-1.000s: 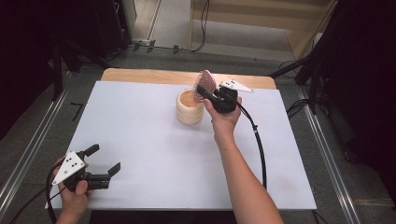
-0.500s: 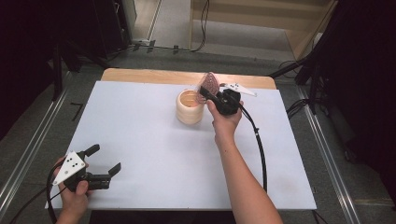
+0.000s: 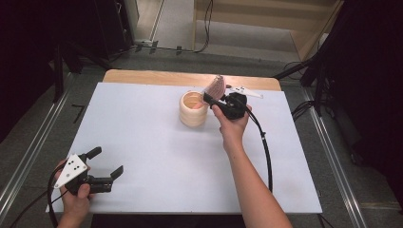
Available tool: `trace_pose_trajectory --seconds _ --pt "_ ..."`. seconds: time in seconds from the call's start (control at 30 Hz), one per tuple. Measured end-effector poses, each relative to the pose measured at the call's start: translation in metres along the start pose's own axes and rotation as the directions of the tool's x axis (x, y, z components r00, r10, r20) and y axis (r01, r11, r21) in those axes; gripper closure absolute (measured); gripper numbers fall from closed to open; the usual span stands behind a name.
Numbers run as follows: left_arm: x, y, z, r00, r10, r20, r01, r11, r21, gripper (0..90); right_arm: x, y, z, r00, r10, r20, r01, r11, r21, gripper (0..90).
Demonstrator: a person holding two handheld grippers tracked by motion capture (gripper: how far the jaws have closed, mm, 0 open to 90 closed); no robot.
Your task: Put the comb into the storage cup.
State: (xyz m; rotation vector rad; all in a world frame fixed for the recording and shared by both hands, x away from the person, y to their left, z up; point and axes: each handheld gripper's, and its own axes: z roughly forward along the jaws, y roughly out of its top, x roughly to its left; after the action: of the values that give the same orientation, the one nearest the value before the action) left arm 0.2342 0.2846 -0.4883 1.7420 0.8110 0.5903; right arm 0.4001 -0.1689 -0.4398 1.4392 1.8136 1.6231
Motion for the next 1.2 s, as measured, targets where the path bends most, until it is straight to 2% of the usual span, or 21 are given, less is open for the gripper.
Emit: trace_pose_trajectory --seconds 0.1,0.2,0.3,0.37,0.4,0.47,0.57,1.2 --pt "0.001 0.0 0.0 1.0 -0.003 0.002 0.003 1.0 -0.004 0.0 0.001 0.0 -0.002 0.9999 -0.016 0.004 0.016 1.0 0.008 23.6" --pt "0.001 0.0 -0.001 1.0 -0.004 0.0 0.004 1.0 -0.002 0.0 0.003 0.0 -0.006 0.9989 -0.044 -0.014 0.045 0.999 0.009 13.8" --pt "0.001 0.0 -0.001 1.0 -0.004 0.002 0.004 1.0 -0.003 0.0 0.006 0.0 -0.009 0.9958 -0.086 -0.029 0.087 0.996 0.016 8.3" --pt "0.001 0.0 0.0 1.0 -0.001 0.002 0.001 1.0 -0.003 0.0 0.008 0.0 -0.012 0.994 -0.108 -0.017 0.109 0.994 0.019 6.5" --pt "0.001 0.0 0.0 1.0 -0.001 0.001 0.001 1.0 -0.003 0.0 0.009 0.0 -0.013 0.9934 -0.113 -0.019 0.113 0.993 0.017 0.2" --pt "0.001 0.0 0.0 1.0 -0.003 0.001 0.003 1.0 -0.004 0.0 0.009 0.0 -0.017 0.9907 -0.128 -0.046 0.129 0.992 0.009 0.0" --pt "0.001 0.0 0.0 1.0 -0.003 0.001 0.003 1.0 -0.005 0.0 0.012 0.0 -0.022 0.9881 -0.15 -0.032 0.151 0.989 0.003 0.0" --pt "0.001 0.0 0.0 1.0 0.0 0.003 0.0 1.0 -0.007 0.0 0.015 -0.006 -0.051 0.9805 -0.189 -0.054 0.188 0.982 -0.02 0.0"
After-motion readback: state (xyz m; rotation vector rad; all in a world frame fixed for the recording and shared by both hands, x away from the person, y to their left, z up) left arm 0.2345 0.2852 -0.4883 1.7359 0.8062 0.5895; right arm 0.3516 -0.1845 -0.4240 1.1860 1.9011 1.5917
